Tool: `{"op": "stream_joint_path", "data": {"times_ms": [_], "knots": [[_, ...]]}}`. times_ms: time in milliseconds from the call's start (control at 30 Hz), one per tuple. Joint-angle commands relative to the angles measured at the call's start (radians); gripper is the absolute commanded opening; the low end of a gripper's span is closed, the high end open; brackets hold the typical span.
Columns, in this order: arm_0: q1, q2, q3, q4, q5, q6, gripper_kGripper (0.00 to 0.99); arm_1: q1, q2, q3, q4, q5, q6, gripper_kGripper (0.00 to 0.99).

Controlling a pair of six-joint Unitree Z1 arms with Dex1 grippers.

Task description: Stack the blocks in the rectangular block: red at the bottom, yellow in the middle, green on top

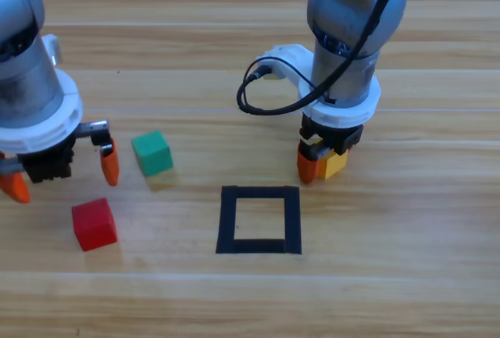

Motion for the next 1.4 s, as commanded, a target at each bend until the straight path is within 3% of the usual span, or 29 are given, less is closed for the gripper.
{"op": "stream_joint_path", "data": {"times_ms": [33, 100, 133, 367, 733, 1200, 1400], "knots": [[0.007, 0.036, 0.049, -0.054, -0.023, 0.012, 0.989, -0.02, 0.087, -0.041, 0.054, 0.004, -0.006, 0.31], [0.007, 0.036, 0.075, -0.081, -0.03, 0.024, 0.989, -0.02, 0.072, -0.032, 0.062, 0.007, -0.011, 0.052], [0.007, 0.038, 0.086, -0.092, -0.031, 0.026, 0.989, -0.02, 0.06, -0.023, 0.062, 0.007, -0.011, 0.0], [0.007, 0.054, 0.145, -0.158, -0.042, 0.035, 0.988, -0.038, -0.023, 0.04, 0.062, 0.007, 0.025, 0.0], [0.007, 0.068, 0.185, -0.207, -0.05, 0.035, 0.989, -0.041, -0.198, 0.152, 0.062, 0.069, 0.089, 0.0], [0.007, 0.128, 0.208, -0.284, -0.05, -0.005, 0.969, -0.08, -0.213, 0.166, 0.054, 0.09, 0.101, 0.0], [0.007, 0.128, 0.208, -0.285, -0.048, -0.019, 0.888, -0.1, -0.226, 0.175, 0.051, 0.099, 0.101, 0.0]]}}
